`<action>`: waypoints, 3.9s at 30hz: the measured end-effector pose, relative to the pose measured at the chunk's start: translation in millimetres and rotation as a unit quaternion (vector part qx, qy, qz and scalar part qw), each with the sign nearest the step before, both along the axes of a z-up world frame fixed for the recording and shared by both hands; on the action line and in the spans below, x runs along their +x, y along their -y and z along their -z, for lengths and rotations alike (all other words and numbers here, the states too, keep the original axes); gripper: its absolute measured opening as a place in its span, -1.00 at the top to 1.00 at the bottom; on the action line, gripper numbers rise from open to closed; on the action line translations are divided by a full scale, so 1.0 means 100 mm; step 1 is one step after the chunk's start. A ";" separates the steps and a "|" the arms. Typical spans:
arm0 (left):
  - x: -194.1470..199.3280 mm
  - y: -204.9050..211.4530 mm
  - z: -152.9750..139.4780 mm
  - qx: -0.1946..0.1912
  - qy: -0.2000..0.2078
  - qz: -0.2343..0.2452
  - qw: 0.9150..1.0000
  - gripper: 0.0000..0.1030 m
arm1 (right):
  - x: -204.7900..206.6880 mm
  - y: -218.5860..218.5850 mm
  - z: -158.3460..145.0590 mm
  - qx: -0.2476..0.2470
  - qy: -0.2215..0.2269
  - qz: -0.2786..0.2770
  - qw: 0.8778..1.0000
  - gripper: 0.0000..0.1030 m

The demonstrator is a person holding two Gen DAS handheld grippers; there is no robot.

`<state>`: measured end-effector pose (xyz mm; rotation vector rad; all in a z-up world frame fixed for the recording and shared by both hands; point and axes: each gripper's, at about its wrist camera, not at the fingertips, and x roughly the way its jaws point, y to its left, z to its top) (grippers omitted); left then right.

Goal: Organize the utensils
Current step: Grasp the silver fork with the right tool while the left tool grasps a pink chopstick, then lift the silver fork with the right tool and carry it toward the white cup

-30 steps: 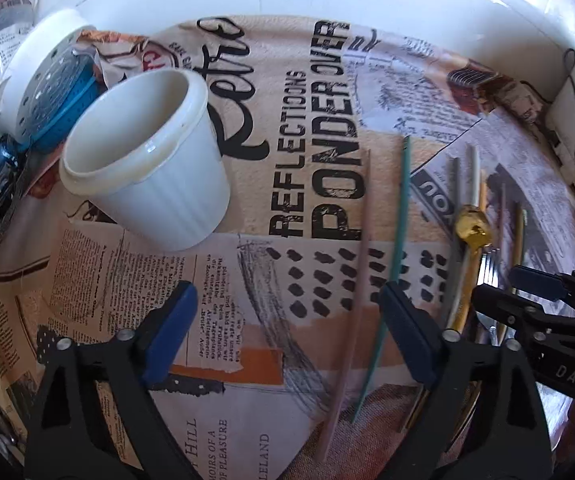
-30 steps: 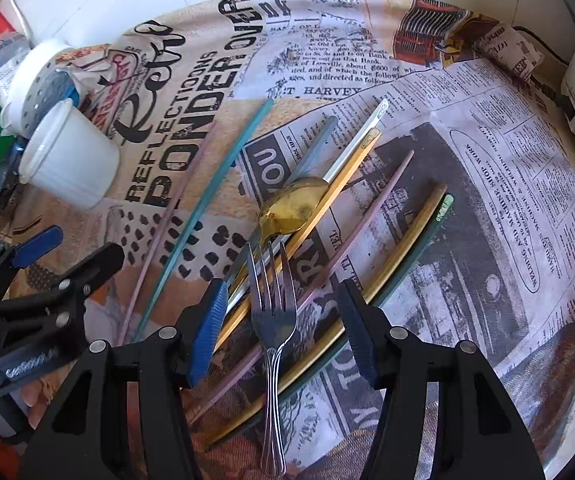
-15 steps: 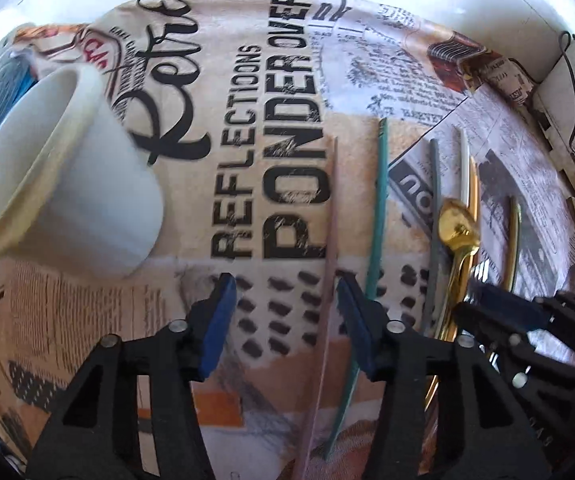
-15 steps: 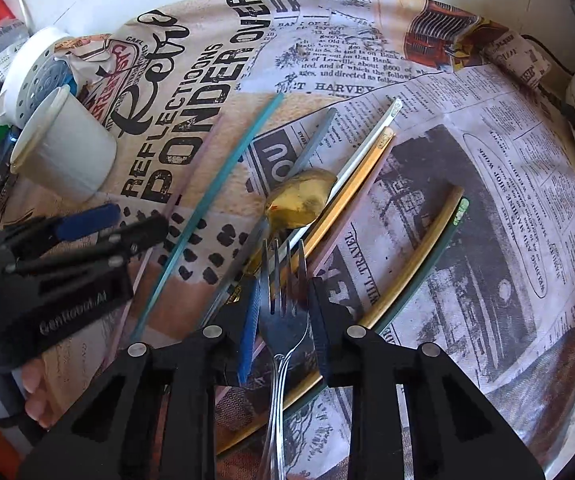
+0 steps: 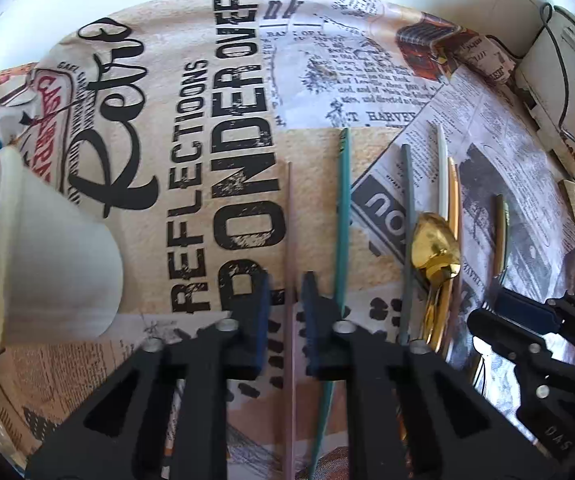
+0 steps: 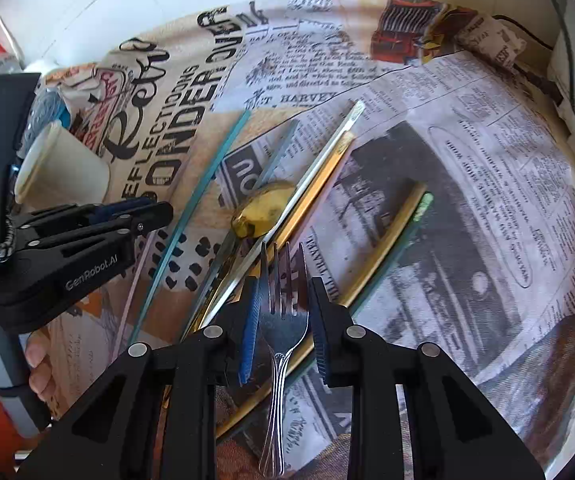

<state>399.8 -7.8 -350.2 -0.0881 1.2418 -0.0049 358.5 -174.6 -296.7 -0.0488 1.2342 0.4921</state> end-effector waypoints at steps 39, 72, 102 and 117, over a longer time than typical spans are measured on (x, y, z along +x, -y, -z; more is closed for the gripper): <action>-1.17 -0.02 -1.09 -0.063 0.109 0.008 0.992 0.95 | -0.64 0.26 -0.86 0.030 0.114 0.046 0.992 0.66; -1.69 -0.28 -1.68 -0.041 0.202 -0.079 0.975 0.95 | -0.49 0.02 -0.14 -0.057 0.042 -0.109 0.992 0.18; -1.80 -0.47 -1.83 -0.028 0.229 -0.170 0.958 0.95 | -0.33 0.04 -0.30 -0.020 0.075 -0.129 0.989 0.86; -1.80 -0.72 -2.33 -0.006 0.294 -0.176 0.939 0.95 | -0.25 -0.23 -0.96 0.061 0.141 -0.105 0.983 0.86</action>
